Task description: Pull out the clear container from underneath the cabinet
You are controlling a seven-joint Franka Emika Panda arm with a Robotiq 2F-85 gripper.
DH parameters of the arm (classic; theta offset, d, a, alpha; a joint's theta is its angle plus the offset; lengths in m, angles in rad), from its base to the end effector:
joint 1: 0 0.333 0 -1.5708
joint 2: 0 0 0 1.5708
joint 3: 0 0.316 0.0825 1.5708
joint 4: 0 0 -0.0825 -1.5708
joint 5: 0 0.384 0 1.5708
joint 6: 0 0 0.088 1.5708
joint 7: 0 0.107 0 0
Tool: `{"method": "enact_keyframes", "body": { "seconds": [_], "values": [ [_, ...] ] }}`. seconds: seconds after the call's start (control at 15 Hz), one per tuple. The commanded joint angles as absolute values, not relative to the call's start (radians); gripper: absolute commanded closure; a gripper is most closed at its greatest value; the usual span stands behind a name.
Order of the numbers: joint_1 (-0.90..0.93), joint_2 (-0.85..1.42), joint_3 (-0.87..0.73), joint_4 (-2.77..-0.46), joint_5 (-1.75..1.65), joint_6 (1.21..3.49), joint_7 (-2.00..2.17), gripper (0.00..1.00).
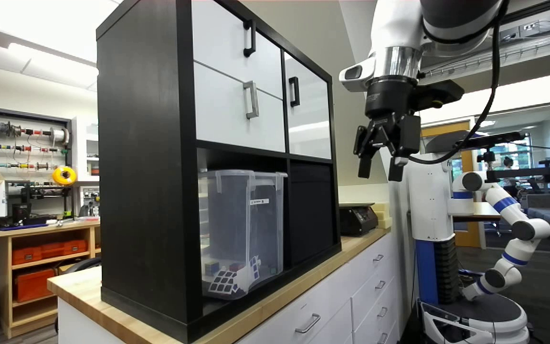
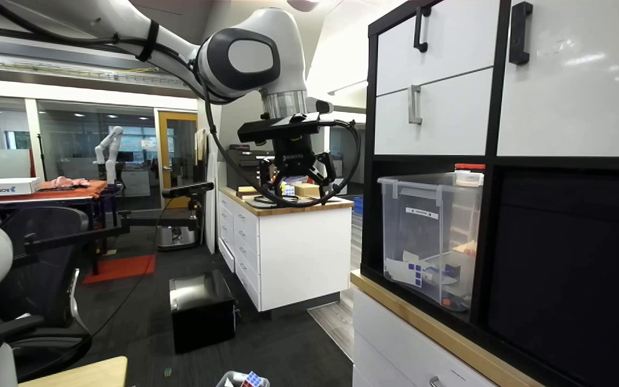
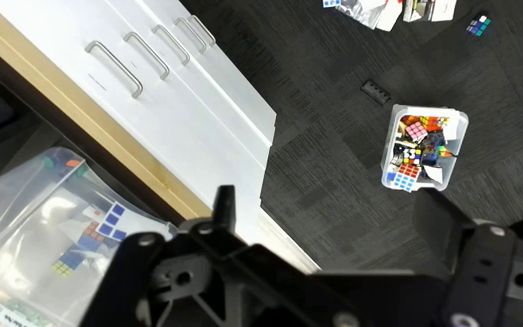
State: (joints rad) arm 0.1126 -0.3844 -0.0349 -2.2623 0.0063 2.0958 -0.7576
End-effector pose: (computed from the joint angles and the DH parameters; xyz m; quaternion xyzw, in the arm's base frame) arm 0.4568 0.0344 0.5339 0.9089 0.4025 0.1056 0.0272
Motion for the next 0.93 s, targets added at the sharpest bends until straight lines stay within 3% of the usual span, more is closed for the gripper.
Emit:
{"method": "enact_keyframes", "body": {
  "seconds": [0.0, 0.87],
  "values": [
    [0.142, -0.377, -0.018, -2.263, -0.010, 2.172, -0.796, 0.00],
    [0.156, -0.214, -0.009, -2.191, -0.023, 2.472, -0.949, 0.00]
  ]
}}
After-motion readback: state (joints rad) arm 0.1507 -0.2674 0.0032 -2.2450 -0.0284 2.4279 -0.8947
